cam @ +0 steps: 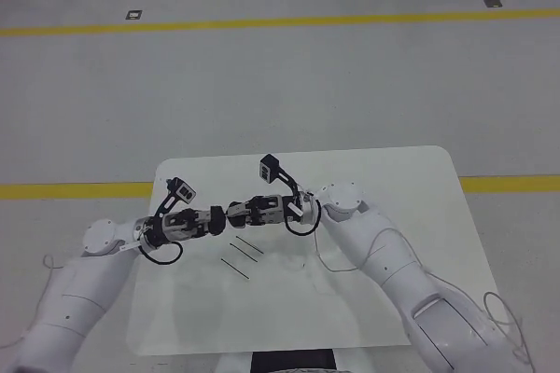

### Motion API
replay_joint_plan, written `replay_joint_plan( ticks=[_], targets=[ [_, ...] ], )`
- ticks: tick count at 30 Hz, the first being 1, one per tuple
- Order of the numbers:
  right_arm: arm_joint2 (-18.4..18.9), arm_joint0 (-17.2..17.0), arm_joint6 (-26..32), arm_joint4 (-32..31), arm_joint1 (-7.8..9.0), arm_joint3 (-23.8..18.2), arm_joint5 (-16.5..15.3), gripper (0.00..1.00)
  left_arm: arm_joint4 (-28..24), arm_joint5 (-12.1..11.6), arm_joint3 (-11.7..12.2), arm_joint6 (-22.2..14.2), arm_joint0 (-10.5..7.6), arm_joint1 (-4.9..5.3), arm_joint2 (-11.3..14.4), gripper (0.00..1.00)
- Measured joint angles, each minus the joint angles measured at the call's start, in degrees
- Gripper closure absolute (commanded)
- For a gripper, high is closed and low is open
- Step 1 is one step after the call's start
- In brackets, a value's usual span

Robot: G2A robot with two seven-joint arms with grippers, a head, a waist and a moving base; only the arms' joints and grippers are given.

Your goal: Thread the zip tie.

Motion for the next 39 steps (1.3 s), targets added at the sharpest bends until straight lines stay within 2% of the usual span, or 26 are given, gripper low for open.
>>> replay_joint_plan(
  ticks=[5,9,15,27,39],
  targets=[
    [-0.08,0.04,0.17,0.26,0.07,0.02,-0.28,1.00,0.15,-0.05,-0.10,0.00,0.11,-0.03,-0.10,0.98],
    [-0.19,0.03,0.27,0.42,0.13,-0.04,-0.35,1.00,0.26,0.04,-0.15,0.00,0.19,-0.05,-0.16,0.98],
    [-0.36,0.07,0.28,0.51,0.20,-0.36,-0.53,1.00,0.45,0.16,-0.18,0.01,0.23,-0.09,-0.25,0.91],
    [-0.86,0.19,0.58,0.86,0.29,-0.57,-0.56,1.00,0.62,0.17,-0.09,0.52,0.35,-0.21,-0.69,0.95],
    [-1.34,0.43,0.98,0.92,0.38,-0.36,-0.54,1.00,1.00,0.18,-0.24,1.07,0.51,-0.32,-1.02,0.89]
  ],
)
